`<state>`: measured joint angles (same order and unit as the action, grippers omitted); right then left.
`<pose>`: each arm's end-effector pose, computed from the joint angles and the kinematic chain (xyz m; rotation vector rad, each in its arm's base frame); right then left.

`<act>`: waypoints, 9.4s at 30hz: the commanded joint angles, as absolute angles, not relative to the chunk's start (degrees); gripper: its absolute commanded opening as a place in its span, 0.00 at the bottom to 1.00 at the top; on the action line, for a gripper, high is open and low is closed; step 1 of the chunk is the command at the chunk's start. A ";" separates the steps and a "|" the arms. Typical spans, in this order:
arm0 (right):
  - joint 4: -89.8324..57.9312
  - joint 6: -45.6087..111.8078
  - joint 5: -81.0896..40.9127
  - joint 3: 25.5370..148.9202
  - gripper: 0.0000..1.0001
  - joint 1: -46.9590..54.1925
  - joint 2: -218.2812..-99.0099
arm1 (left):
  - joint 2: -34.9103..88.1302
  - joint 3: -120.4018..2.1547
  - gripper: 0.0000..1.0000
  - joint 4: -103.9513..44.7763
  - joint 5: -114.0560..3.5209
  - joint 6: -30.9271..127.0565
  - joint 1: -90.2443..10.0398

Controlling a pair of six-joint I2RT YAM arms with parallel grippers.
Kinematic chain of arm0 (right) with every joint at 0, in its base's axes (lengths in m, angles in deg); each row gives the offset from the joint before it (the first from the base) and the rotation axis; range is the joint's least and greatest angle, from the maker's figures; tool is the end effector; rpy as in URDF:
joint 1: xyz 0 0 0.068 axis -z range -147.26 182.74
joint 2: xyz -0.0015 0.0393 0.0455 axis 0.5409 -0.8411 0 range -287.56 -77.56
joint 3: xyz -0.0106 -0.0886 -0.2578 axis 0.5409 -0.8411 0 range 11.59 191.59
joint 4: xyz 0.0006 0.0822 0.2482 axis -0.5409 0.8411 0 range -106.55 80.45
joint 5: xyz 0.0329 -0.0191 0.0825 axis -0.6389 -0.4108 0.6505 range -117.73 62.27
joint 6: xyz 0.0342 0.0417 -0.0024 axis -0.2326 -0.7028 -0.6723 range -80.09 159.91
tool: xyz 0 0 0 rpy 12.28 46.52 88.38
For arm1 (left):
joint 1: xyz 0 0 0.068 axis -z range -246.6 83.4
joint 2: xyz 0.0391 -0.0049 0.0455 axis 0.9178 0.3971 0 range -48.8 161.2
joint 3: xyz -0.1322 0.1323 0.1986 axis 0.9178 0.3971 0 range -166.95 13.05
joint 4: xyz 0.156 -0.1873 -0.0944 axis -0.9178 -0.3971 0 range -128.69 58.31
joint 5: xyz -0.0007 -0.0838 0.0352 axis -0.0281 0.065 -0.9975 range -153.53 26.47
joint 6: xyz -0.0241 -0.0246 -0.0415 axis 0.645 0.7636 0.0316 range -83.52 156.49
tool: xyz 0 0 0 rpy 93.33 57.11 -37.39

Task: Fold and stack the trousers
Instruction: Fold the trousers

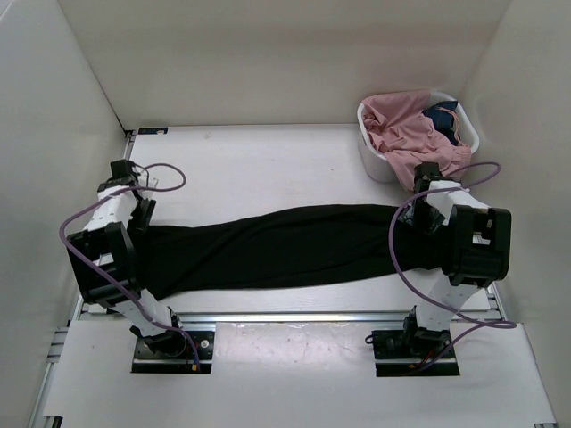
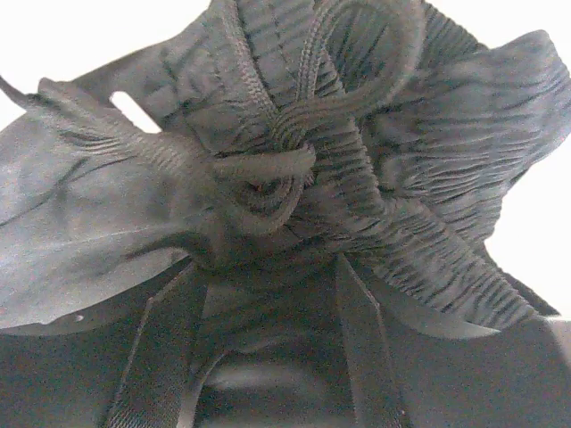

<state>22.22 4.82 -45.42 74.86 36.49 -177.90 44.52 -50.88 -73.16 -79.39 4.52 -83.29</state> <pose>0.3240 -0.0320 0.1688 0.9833 2.6262 -0.3261 0.2977 0.0994 0.2069 0.3176 2.8805 0.5691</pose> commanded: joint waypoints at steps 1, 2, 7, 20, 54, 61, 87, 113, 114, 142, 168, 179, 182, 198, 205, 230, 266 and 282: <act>19.49 12.74 -49.44 78.56 0.63 37.67 -177.23 | 44.80 -55.41 0.67 -77.30 -79.96 5.38 -83.48; 19.49 14.24 -48.48 79.09 0.63 38.19 -176.62 | 45.85 -55.94 0.67 -77.31 -80.75 5.37 -83.48; 20.89 19.17 -42.67 76.91 0.63 38.19 -170.57 | 52.52 -57.18 0.66 -78.01 -82.96 4.67 -88.64; 26.70 17.33 -44.96 71.10 0.60 38.19 -160.28 | 63.35 -57.80 0.59 -78.01 -82.95 4.49 -92.97; 28.27 12.93 -45.66 63.89 0.67 38.19 -157.02 | 59.04 -71.24 0.31 -85.12 -82.24 7.22 -91.21; 28.28 12.32 -45.66 62.04 0.68 38.19 -154.03 | 64.84 -67.29 0.53 -83.91 -84.36 8.01 -93.58; 27.05 13.02 -46.63 59.67 0.67 38.72 -155.44 | 63.61 -72.12 0.66 -88.29 -85.15 5.38 -94.64; 17.47 8.01 -39.95 59.23 0.29 54.35 -169.06 | 62.91 -68.96 0.65 -88.91 -82.87 3.70 -99.74; 18.08 8.01 -39.95 58.62 0.30 55.15 -169.06 | 62.91 -68.96 0.65 -88.91 -82.34 3.70 -99.74; 19.23 12.49 -38.28 59.58 0.38 56.39 -165.72 | 53.35 -74.06 0.56 -93.30 -69.67 5.90 -97.45; 18.17 13.54 -38.80 57.39 0.38 56.39 -164.66 | 63.26 -60.88 0.30 -84.25 -63.88 4.84 -97.45; 18.17 13.55 -38.28 57.39 0.38 56.39 -164.66 | 55.27 -63.94 0.15 -88.10 -63.80 5.37 -97.45; 18.17 13.55 -38.80 57.39 0.38 56.39 -164.66 | 52.47 -68.58 0.15 -89.78 -62.05 5.37 -96.93; 18.09 15.30 -40.12 58.44 0.60 56.39 -164.32 | 62.63 -73.53 0.19 -90.58 -60.45 7.30 -96.40; 20.45 15.83 -38.62 62.04 0.74 56.39 -151.42 | 68.27 -72.83 0.29 -89.53 -62.29 8.71 -96.40; 34.08 11.00 -39.34 82.18 0.57 26.06 -176.71 | 66.69 -68.87 0.35 -87.94 -66.43 7.57 -95.87; 35.13 5.11 -37.05 68.64 0.00 26.15 -163.01 | 67.30 -68.34 0.35 -87.94 -69.07 6.51 -95.87; 35.13 7.39 -27.64 55.79 0.93 31.51 -149.21 | 68.89 -67.82 0.35 -87.94 -70.21 5.99 -95.87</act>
<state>35.81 6.00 -30.45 54.40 30.15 -152.96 68.11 -69.32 -89.08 -68.59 7.12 -95.66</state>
